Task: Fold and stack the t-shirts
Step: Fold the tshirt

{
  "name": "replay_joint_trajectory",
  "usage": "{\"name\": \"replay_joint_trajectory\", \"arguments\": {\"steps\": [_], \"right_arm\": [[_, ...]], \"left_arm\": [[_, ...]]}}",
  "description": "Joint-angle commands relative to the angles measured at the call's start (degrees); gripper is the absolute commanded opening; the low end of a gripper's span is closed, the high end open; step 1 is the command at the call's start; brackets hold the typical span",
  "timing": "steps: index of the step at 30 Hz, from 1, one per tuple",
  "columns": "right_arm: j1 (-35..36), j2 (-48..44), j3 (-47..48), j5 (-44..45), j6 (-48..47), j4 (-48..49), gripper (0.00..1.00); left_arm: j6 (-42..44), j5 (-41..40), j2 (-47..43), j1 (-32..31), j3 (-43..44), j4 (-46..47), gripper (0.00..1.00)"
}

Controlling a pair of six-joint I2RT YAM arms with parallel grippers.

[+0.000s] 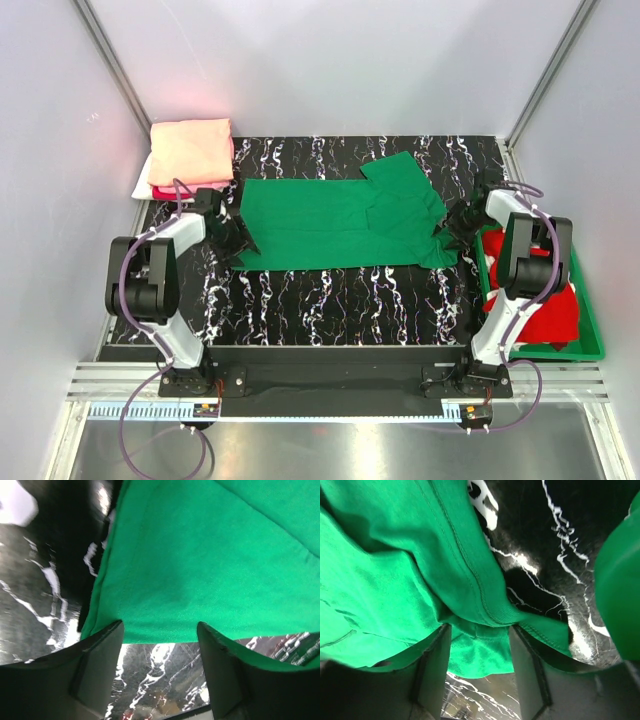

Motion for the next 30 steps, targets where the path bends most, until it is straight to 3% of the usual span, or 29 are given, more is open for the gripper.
{"name": "replay_joint_trajectory", "arguments": {"steps": [1,6,14,19,23,26,30], "right_arm": [[-4.3,1.4,-0.3,4.9,-2.2,-0.4,0.59],[-5.0,0.0,2.1,12.2,-4.1,-3.1,0.61],[-3.1,-3.7,3.7,14.3,-5.2,-4.6,0.61],[1.9,-12.8,3.0,7.7,-3.3,-5.7,0.61],[7.4,-17.6,-1.3,-1.7,0.9,-1.7,0.59],[8.1,-16.1,-4.9,-9.2,2.8,3.1,0.57],[9.8,-10.0,-7.2,-9.0,2.3,5.6,0.56]], "left_arm": [[3.2,-10.2,4.3,1.7,1.3,-2.4,0.64],[3.2,-13.3,3.8,2.0,-0.3,-3.8,0.61],[3.2,-13.5,-2.8,1.6,0.2,-8.2,0.61],[3.4,-14.8,-10.4,-1.0,5.6,-12.9,0.69],[3.3,-10.3,-13.7,-1.5,7.5,-11.0,0.74],[3.3,-4.4,-11.6,-2.1,6.9,-6.4,0.74],[4.3,-1.8,-5.8,-3.3,6.3,-2.7,0.73]]}}
